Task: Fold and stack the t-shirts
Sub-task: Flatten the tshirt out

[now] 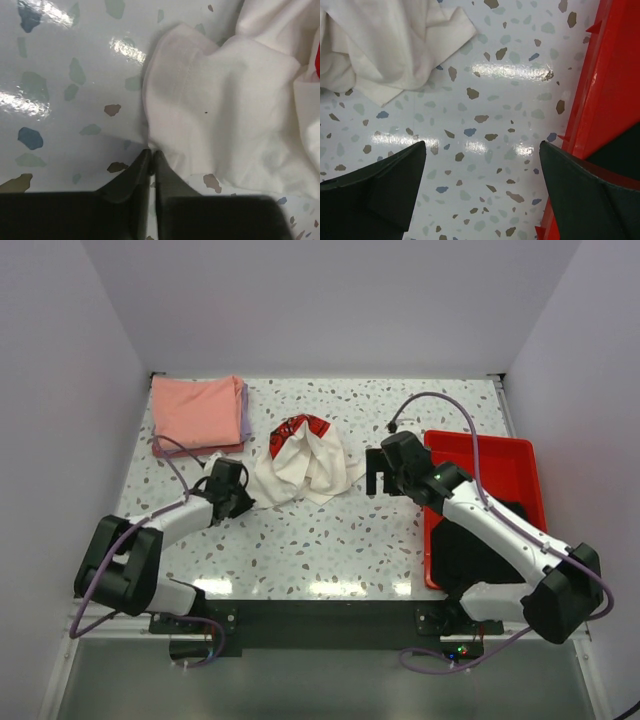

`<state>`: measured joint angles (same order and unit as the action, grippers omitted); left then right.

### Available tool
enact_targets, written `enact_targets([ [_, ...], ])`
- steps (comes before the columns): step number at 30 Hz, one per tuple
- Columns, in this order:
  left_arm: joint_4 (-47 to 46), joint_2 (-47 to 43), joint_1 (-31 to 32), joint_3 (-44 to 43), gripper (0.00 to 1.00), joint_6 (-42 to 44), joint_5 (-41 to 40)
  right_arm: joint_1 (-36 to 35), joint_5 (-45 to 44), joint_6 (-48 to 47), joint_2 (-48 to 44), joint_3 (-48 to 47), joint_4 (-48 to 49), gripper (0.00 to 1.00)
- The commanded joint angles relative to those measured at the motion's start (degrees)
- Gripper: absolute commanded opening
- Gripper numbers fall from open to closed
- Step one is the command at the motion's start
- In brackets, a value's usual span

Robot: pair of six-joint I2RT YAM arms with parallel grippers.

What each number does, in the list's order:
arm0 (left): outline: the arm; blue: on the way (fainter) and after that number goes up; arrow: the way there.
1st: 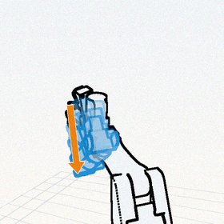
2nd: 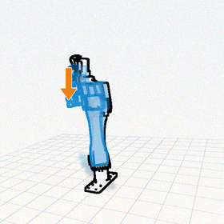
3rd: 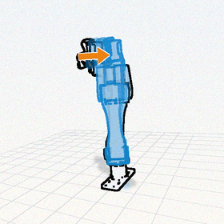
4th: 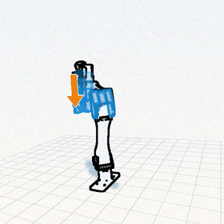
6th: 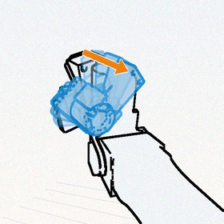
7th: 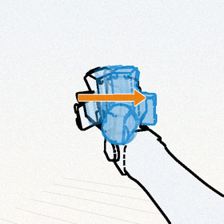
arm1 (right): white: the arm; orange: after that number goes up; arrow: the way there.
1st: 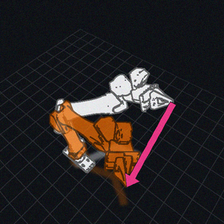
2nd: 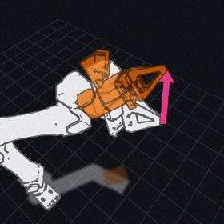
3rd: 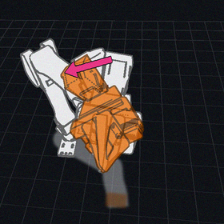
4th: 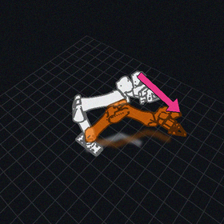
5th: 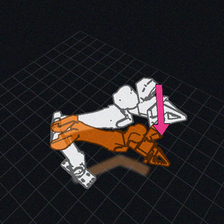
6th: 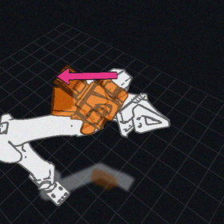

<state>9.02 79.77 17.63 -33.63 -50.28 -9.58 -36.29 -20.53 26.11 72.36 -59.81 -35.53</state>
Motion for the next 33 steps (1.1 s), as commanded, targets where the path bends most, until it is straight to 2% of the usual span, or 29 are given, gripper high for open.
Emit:
enact_targets([
  [1,-3.56,3.9,-0.31,-0.38,0.01,2.64,5.35,1.31,0.65,1.49,-1.26,0.75,1.77,0.99],
  [3,-3.48,5.22,-0.31,-1.26,0.0,3.34,5.45,1.84,4.43,0.88,-0.38,1.27,4.14,0.98],
  [5,-2.96,5.49,-0.31,-2.58,0.0,3.87,5.28,2.63,12.94,-0.44,2.34,1.28,6.42,0.94],
  [8,-2.43,3.65,-0.4,-3.11,0.0,4.14,4.23,3.68,20.33,-1.32,7.51,0.4,8.8,0.89],
  [12,1.51,-2.14,-1.36,-2.94,0.0,4.23,-1.2,6.5,28.5,-1.41,14.2,-0.92,12.23,0.81],
  [15,4.51,-6.44,-2.77,-2.67,0.0,4.14,-3.51,6.67,31.51,-2.73,18.67,-2.41,15.05,0.8],
  [18,5.31,-10.23,-3.48,-1.62,0.0,4.05,-3.86,6.59,34.32,-3.43,23.95,-6.35,16.02,0.74],
  [19,5.48,-10.94,-3.56,-1.53,0.0,4.05,-3.95,6.67,35.29,-3.61,25.1,-7.15,16.19,0.67],
  [25,7.68,-13.93,-3.65,-2.23,0.0,3.35,-4.48,6.59,34.77,-2.29,32.57,-9.97,19.44,0.59],
  [29,9.17,-15.16,-3.74,-3.37,0.0,3.52,-5.35,6.5,33.46,-1.59,32.68,-9.97,21.11,0.15],
  [33,9.79,-16.66,-3.83,-5.22,0.0,3.44,-7.02,6.59,29.07,-3.25,27.85,-9.09,20.07,0.0],
])
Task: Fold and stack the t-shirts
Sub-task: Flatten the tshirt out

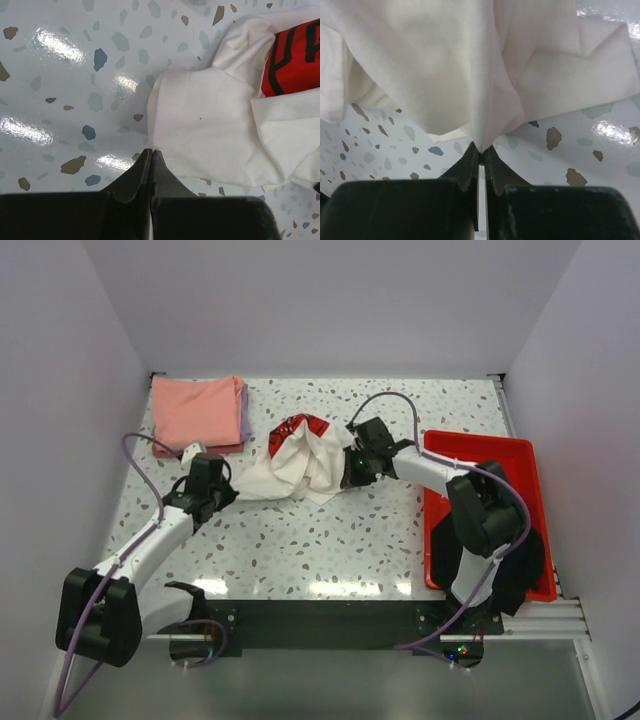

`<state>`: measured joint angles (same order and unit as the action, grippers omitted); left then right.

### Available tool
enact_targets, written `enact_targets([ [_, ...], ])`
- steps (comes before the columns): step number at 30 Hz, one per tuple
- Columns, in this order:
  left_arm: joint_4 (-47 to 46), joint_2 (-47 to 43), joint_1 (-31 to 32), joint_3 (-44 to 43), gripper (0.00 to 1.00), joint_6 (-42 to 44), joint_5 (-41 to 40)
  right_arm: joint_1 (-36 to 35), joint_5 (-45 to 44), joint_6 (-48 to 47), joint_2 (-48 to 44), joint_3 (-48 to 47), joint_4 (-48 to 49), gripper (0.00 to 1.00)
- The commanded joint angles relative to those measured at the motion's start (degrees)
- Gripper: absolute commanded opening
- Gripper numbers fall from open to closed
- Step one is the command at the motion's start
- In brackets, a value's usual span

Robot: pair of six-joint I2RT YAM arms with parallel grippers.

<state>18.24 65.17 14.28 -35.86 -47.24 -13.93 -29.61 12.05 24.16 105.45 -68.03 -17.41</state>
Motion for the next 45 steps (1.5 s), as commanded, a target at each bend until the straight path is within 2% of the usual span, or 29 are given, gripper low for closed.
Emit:
enact_targets([
  [1,0.57,-2.32,-0.4,-3.34,0.0,0.49,-2.85,-0.19,-4.66,-1.57,-7.34,-0.96,0.72,0.0],
  [5,1.35,-4.16,-0.66,-5.8,0.0,0.49,-3.91,-0.19,-10.2,-3.24,-11.75,-0.88,-1.83,0.0],
  [11,2.5,-8.64,-0.84,-14.57,0.0,0.75,-7.06,-0.1,-18.9,-6.23,-21.94,-3.59,-6.66,0.0],
  [16,0.93,-12.43,-0.92,-20.21,0.0,0.31,-9.36,0.07,-27.68,-9.74,-29.93,-9.48,-10.79,0.0],
  [20,1.35,-14.54,-0.92,-27.92,0.0,2.06,-11.63,0.16,-30.06,-12.82,-33.28,-17.64,-13.87,0.0],
  [24,2.41,-16.47,-0.92,-34.71,0.0,3.12,-14.8,0.16,-32.88,-15.98,-37.76,-21.25,-13.88,0.0],
  [36,1.1,-20.69,-0.92,-52.2,0.0,12.61,-19.73,0.16,-27.96,-21.61,-42.87,-40.86,-23.63,0.0],
  [45,1.27,-14.99,-0.84,-53.18,0.0,11.56,-19.37,0.16,-26.73,-22.66,-41.91,-39.37,-22.06,0.0],
])
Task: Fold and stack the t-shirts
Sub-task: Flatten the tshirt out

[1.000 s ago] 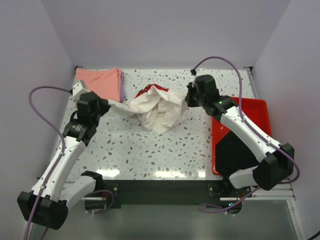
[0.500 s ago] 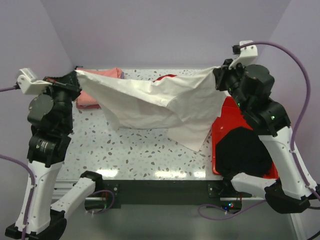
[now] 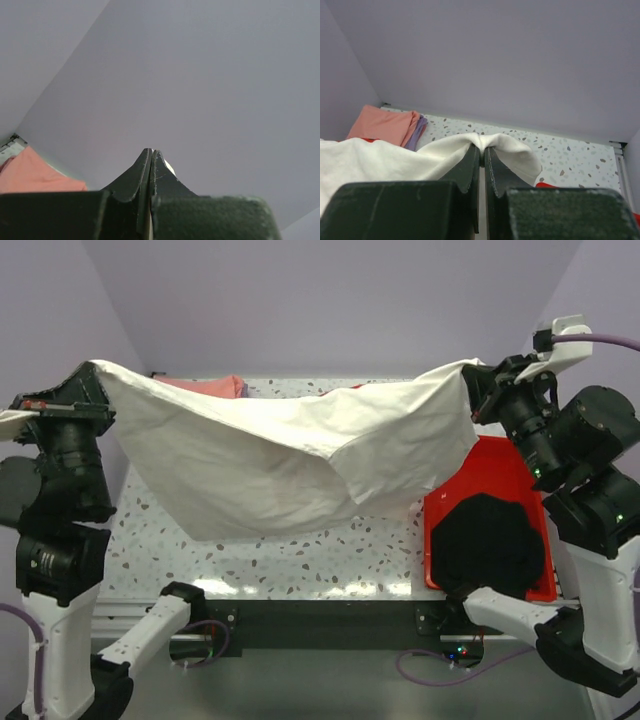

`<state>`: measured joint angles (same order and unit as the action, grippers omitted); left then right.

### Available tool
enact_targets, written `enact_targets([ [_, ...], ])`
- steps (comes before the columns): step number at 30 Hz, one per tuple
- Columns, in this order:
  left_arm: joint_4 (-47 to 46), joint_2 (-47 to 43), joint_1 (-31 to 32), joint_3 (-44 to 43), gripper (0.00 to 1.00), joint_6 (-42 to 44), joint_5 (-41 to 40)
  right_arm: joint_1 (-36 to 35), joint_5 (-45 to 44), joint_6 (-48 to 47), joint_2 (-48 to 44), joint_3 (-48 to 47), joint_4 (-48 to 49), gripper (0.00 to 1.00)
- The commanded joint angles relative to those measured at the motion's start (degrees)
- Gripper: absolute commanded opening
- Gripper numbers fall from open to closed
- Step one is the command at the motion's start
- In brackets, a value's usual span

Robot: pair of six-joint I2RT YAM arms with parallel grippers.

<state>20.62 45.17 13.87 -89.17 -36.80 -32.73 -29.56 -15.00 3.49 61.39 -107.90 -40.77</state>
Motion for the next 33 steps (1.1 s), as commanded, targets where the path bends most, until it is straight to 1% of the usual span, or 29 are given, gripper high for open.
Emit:
enact_targets([
  [1,-1.46,6.32,-0.42,-0.04,0.0,1.11,-0.58,0.21,-0.37,-1.99,2.94,0.49,2.09,0.0],
  [4,-2.69,12.21,-0.6,-1.27,0.0,2.25,-0.84,0.47,-2.57,-3.14,6.98,0.32,4.55,0.0],
  [5,-2.95,15.71,-0.86,-2.32,0.0,2.6,-0.93,0.82,-2.4,-3.13,9.86,0.14,5.17,0.0],
  [6,-3.39,17.57,-1.38,-3.2,0.0,2.95,-0.58,2.47,-0.14,-5.05,11.46,-0.9,5.53,0.0],
  [7,-3.74,21.33,-3.48,-5.3,0.0,2.96,0.29,3.97,1.89,-4.55,13.13,-2.04,5.88,0.0],
  [8,-4.18,23.11,-5.06,-6.53,0.0,2.96,2.04,5.55,4.17,-4.11,15.32,-3.36,6.06,0.0],
  [9,-4.36,25.04,-6.91,-8.03,0.0,2.52,6.84,8.35,8.2,-3.84,19.17,-6.51,6.41,0.0],
  [10,-5.06,26.88,-8.75,-9.61,0.0,2.08,9.24,9.25,9.11,-3.84,21.3,-8.28,6.93,0.0],
  [11,-5.33,30.38,-11.82,-13.1,0.0,1.47,11.61,10.22,10.33,-2.36,23.15,-10.47,7.28,0.0],
  [12,-5.33,32.16,-13.06,-15.4,0.0,1.12,15.64,11.7,11.74,-2.0,27.08,-16.23,6.77,0.0],
  [13,-5.42,33.83,-13.86,-17.69,0.0,1.11,17.42,12.33,13.93,-1.64,28.77,-19.42,6.41,0.0],
  [14,-5.42,36.8,-15.96,-22.5,0.0,1.46,18.74,12.86,14.91,-1.47,30.27,-22.5,5.36,0.0],
  [15,-5.33,38.05,-16.5,-24.72,0.0,1.81,21.11,13.47,14.83,-1.73,32.55,-27.93,5.01,0.0],
  [16,-5.33,39.72,-17.46,-28.66,0.0,2.42,22.17,13.56,17.35,-1.9,33.18,-29.9,5.09,0.0],
  [17,-5.42,40.43,-17.82,-30.35,0.0,2.6,22.79,13.57,18.07,-2.17,33.45,-32.18,5.35,0.0],
  [20,-4.54,41.67,-19.93,-35.62,0.0,3.05,24.99,13.48,19.22,-2.69,32.75,-32.99,5.18,0.0],
  [21,-4.19,41.49,-20.54,-36.07,0.0,3.13,25.61,13.56,19.31,-3.04,32.05,-32.3,4.92,0.0],
  [22,-3.58,40.36,-21.5,-35.12,0.0,3.4,25.61,13.48,19.4,-3.13,30.13,-30.98,4.83,0.0],
  [24,-4.35,37.9,-23.0,-31.27,0.0,3.4,25.17,13.48,20.89,-3.05,27.75,-24.93,4.83,0.0],
  [25,-5.06,34.58,-23.36,-24.98,0.0,3.66,25.09,13.48,21.59,-2.96,25.73,-22.9,3.96,0.0],
  [26,-5.59,32.81,-23.71,-21.61,0.0,3.84,24.13,13.48,23.25,-2.44,24.58,-18.88,3.25,0.0],
  [27,-5.85,30.88,-23.97,-18.01,0.0,3.84,23.25,13.56,24.75,-2.26,23.61,-17.01,2.11,0.0],
  [28,-6.9,26.94,-24.41,-10.66,0.0,3.92,22.54,13.57,25.89,-1.91,22.82,-15.26,-0.94,0.0],
  [30,-7.09,22.79,-24.5,-2.98,0.0,4.36,20.0,13.48,28.87,-0.5,19.75,-9.11,-4.56,0.0],
  [31,-6.48,18.51,-24.59,4.89,0.0,3.41,18.42,13.48,29.94,-0.41,18.17,-6.3,-6.93,0.0],
  [32,-6.3,16.29,-24.59,9.05,0.0,2.7,16.4,13.56,30.21,2.2,14.41,2.08,-6.6,0.0],
  [33,-6.3,14.18,-24.76,13.1,0.0,2.43,16.12,13.48,31.43,2.84,12.11,6.43,-6.08,0.0],
])
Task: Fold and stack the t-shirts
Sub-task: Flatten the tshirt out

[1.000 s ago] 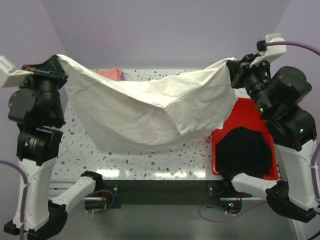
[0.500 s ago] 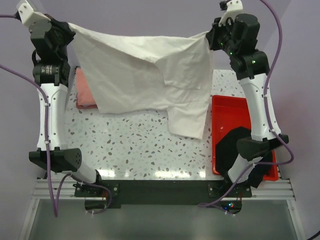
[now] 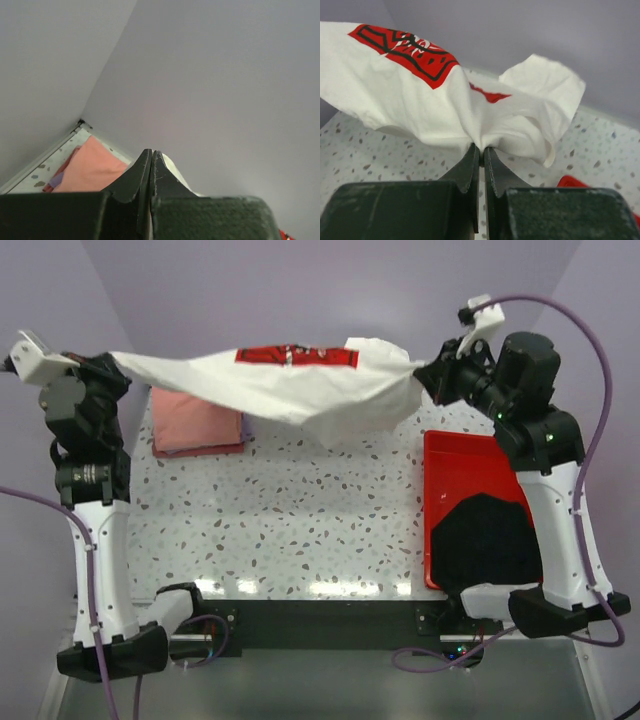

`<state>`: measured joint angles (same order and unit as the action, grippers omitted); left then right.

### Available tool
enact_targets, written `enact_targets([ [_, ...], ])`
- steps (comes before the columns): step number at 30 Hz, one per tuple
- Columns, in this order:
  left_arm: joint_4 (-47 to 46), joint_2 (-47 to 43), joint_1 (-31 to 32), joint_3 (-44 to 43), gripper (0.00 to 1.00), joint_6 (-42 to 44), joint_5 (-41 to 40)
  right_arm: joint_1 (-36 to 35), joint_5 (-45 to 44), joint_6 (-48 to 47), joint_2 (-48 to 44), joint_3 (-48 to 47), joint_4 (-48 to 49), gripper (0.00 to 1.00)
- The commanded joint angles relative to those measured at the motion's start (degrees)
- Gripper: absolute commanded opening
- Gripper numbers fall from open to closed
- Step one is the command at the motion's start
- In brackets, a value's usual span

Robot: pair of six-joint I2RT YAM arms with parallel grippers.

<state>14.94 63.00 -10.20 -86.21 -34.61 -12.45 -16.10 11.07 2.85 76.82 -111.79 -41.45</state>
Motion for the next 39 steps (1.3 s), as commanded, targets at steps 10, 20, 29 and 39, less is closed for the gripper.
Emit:
enact_targets([
  [10,2.81,-19.5,-0.61,45.93,0.0,-11.24,-9.44,0.01,8.26,8.05,-5.11,40.85,-0.75,0.02],
  [20,5.02,-13.87,-0.7,55.27,0.0,-20.41,-13.13,0.01,1.23,7.96,15.73,40.33,2.43,0.19],
  [29,4.92,-12.99,-0.61,55.37,0.0,-20.85,-12.69,-6.63,-8.76,5.32,8.01,43.14,-2.13,0.99],
  [39,9.49,-15.19,-0.7,53.52,0.0,-22.16,-13.22,-31.34,-14.94,21.04,-9.84,59.04,-7.86,0.97],
])
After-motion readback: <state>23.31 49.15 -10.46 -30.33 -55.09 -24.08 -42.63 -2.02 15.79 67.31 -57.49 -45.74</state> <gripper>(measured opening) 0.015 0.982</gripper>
